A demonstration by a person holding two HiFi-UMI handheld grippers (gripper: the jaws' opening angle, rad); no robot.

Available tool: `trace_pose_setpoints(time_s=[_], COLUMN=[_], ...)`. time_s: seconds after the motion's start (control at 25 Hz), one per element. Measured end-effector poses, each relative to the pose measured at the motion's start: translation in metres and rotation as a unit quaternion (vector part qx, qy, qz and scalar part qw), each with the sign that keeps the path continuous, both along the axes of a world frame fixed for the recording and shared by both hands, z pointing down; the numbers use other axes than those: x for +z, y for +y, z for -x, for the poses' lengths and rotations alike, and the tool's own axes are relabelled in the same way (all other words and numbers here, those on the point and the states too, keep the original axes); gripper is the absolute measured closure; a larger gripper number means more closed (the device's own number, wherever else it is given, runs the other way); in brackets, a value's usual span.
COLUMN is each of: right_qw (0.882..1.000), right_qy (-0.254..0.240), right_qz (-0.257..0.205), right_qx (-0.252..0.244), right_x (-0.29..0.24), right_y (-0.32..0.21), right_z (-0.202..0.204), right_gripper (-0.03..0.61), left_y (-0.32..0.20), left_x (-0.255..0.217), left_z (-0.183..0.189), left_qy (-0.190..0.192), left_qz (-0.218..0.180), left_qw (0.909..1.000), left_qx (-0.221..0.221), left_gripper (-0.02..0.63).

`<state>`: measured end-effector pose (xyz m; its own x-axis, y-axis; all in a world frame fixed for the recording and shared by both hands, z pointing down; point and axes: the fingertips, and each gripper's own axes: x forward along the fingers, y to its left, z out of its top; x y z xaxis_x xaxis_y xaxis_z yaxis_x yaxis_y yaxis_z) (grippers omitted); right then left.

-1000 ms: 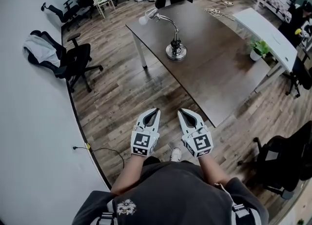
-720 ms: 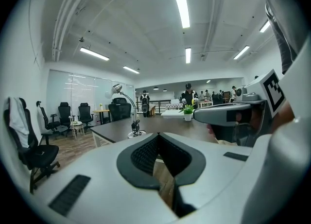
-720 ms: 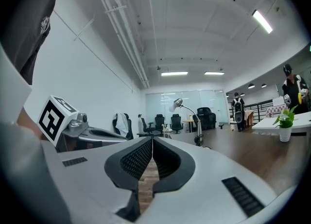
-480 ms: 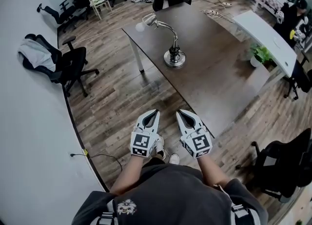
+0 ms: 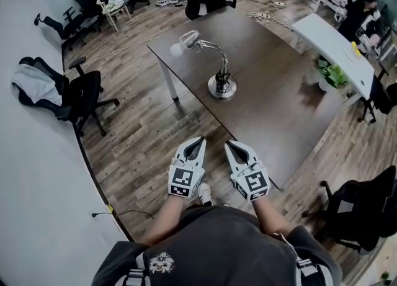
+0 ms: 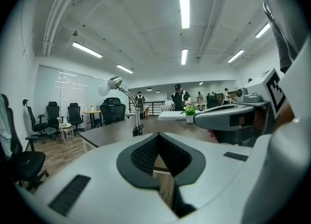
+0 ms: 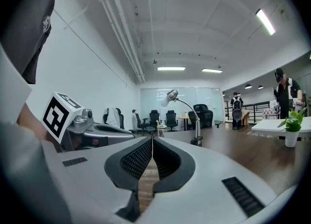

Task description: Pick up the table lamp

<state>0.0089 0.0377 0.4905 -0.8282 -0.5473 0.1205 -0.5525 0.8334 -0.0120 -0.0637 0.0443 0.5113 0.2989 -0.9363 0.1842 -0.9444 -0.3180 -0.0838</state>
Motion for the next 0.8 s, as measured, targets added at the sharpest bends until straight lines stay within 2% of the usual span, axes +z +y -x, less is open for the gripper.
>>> trace_pose_setpoints(time_s=[0.4, 0.8], right_qw=[0.999, 0.998], right_qy=[0.011, 0.014], right_qz=[-0.001, 0.002], right_qx=[0.035, 0.059], right_x=[0.003, 0.005], right_y=[-0.049, -0.085], right_z=[0.037, 0.043], right_gripper=[0.551, 0.551], left_y=[-0.049, -0.089], left_x=[0.002, 0.005], left_z=[0.039, 0.048], left_qy=[0.006, 0.013], left_qz=[-0.001, -0.003], left_qw=[0.9994, 0.9986], left_qx=[0.035, 0.052], left_gripper=[0.606, 0.606])
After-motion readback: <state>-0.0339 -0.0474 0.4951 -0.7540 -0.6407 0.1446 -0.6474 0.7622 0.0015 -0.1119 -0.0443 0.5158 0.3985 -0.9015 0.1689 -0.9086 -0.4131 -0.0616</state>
